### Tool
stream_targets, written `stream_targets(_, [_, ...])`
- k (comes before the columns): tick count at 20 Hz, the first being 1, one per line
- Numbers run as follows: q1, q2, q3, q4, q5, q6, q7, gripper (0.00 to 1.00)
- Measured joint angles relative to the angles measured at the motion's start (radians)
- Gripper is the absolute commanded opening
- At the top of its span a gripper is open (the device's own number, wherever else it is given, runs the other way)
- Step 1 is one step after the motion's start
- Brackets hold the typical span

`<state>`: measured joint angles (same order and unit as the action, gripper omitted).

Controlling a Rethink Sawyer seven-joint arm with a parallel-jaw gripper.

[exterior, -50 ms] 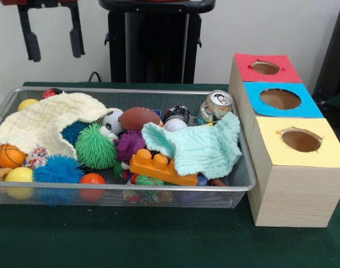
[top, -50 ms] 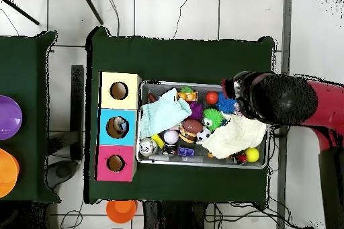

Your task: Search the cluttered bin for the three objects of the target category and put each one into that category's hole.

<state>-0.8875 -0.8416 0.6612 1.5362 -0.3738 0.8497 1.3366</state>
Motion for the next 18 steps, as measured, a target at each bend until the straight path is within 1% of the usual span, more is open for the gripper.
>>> stream_targets(10, [-0.005,0.051,0.005,0.008,-0.037,-0.048,0.000,1.00])
stream_targets(18, [-0.072,0.081,0.079,0.096,-0.034,-0.115,0.000,1.00])
